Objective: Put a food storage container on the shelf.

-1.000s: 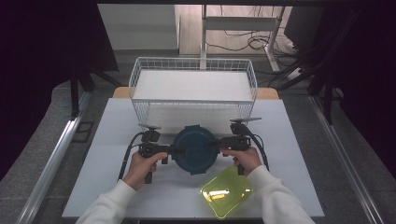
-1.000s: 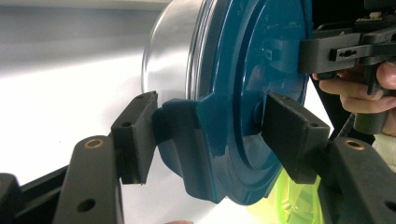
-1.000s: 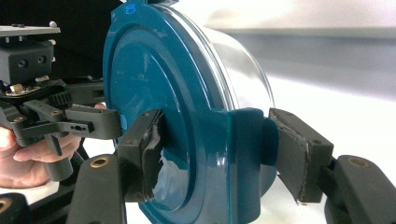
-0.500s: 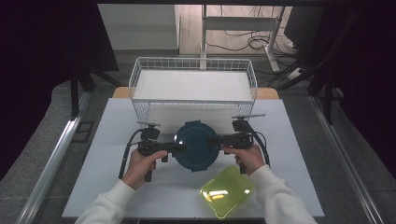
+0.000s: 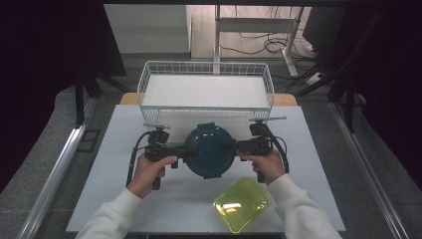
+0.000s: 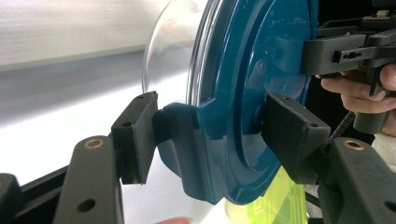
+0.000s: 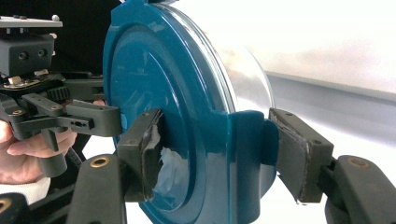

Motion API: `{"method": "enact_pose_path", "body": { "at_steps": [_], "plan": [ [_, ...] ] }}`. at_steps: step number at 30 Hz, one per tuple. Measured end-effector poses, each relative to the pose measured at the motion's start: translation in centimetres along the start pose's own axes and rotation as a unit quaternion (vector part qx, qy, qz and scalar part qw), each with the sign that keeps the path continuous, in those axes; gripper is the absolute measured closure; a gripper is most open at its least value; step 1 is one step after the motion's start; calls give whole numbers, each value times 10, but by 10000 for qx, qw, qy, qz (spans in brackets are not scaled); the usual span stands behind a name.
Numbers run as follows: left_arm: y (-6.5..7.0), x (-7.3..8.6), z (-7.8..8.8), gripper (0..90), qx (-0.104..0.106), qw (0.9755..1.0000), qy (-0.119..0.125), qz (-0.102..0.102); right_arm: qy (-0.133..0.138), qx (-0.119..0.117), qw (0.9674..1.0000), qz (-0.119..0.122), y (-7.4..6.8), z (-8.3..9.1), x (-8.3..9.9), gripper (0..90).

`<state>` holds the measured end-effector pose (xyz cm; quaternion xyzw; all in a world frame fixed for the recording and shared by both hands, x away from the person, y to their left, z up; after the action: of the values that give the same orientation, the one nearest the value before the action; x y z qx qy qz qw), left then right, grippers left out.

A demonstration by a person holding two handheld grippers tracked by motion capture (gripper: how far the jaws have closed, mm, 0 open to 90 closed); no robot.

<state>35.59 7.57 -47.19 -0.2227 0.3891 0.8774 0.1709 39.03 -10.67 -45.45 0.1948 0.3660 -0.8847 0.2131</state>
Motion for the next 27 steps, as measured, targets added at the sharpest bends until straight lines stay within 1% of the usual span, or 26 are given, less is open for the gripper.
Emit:
{"method": "enact_pose_path", "body": {
  "at_steps": [3,7,9,11,15,18,19,20,22,25,27],
  "plan": [
    [3,-3,3,380,-6,10000,-9,-41,47,7,10000,14,-2,3,-2,373],
    [11,-12,11,380,-72,9999,36,-140,172,-9,9998,50,-9,12,-8,373],
    [13,-14,13,380,-91,9998,38,-174,208,-19,9998,56,-10,14,-9,373],
    [17,-21,19,381,-123,9996,73,-252,294,-38,9995,84,-15,19,-14,373],
    [22,-28,24,383,-145,9993,103,-318,389,-50,9991,144,-20,25,-19,373],
    [26,-36,30,383,-174,9989,159,-408,463,-59,9988,175,-23,30,-24,373],
    [26,-36,30,383,-174,9989,159,-408,485,-64,9987,170,-24,31,-26,373],
    [29,-40,33,383,-190,9987,186,-433,511,-64,9985,183,-25,33,-27,373],
    [30,-43,34,383,-196,9986,193,-450,529,-68,9984,179,-27,34,-29,373],
    [35,-51,40,383,-213,9983,222,-502,603,-66,9978,250,-31,40,-36,373],
    [37,-54,43,383,-200,9983,243,-499,643,-49,9975,281,-34,43,-39,373]
  ]
}}
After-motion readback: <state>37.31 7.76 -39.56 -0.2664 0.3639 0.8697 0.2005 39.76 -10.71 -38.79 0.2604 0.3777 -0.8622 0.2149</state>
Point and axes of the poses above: each handheld gripper's, and its own axes: z roughly backward along the jaws, x roughly out of its underside, y roughly to its right, the point moved 8 cm from there along -z, roughly forward along the jaws, and after that the axes turned 7 degrees about -y, right-handed, at the moved point
